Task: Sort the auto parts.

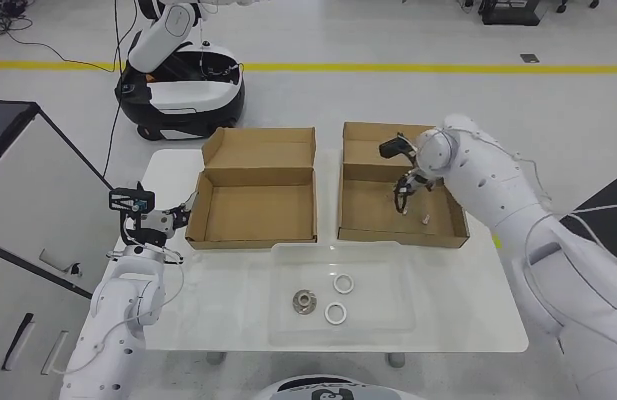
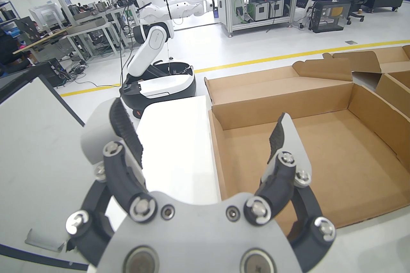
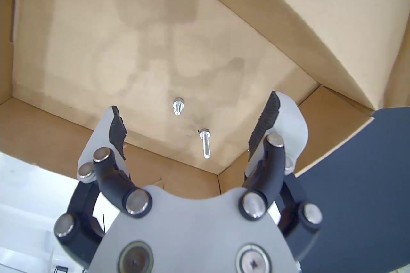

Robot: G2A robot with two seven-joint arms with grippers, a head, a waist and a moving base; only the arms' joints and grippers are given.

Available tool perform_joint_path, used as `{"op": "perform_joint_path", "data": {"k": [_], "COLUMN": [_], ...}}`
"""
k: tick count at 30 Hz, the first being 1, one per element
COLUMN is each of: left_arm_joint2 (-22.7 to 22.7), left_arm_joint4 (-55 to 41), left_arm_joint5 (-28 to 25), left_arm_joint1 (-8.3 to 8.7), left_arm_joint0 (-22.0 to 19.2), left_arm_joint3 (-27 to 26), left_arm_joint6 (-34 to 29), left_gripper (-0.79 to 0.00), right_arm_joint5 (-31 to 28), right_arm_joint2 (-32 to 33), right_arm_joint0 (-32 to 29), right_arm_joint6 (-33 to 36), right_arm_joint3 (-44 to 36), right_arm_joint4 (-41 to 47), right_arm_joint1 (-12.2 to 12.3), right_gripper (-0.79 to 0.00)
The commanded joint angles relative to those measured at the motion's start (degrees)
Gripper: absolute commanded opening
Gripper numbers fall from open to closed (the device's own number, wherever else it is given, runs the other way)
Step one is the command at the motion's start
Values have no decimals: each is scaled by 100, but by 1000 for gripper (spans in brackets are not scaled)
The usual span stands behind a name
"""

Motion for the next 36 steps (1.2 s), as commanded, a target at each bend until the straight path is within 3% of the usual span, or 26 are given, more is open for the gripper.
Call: {"op": "perform_joint_path", "data": {"k": [1, 8, 18, 25, 36], "left_arm_joint2": [0, 0, 0, 0, 0], "left_arm_joint4": [0, 0, 0, 0, 0], "left_arm_joint5": [0, 0, 0, 0, 0], "left_arm_joint1": [0, 0, 0, 0, 0], "left_arm_joint0": [0, 0, 0, 0, 0], "left_arm_joint3": [0, 0, 0, 0, 0], "left_arm_joint6": [0, 0, 0, 0, 0], "left_gripper": [0, 0, 0, 0, 0], "right_arm_joint5": [-15, -26, 40, 50, 40], "right_arm_joint2": [247, 1339, 3595, 4838, 5755], "right_arm_joint0": [-77, -710, -2299, -3213, -4228], "right_arm_joint6": [-10, 110, 811, 1338, 1338], "right_arm_joint3": [-214, -1528, -3728, -4425, -4886], "right_arm_joint4": [130, 552, 2112, 3733, 5446], "right_arm_joint1": [118, 644, 1336, 1567, 1903], "right_gripper": [0, 0, 0, 0, 0]}}
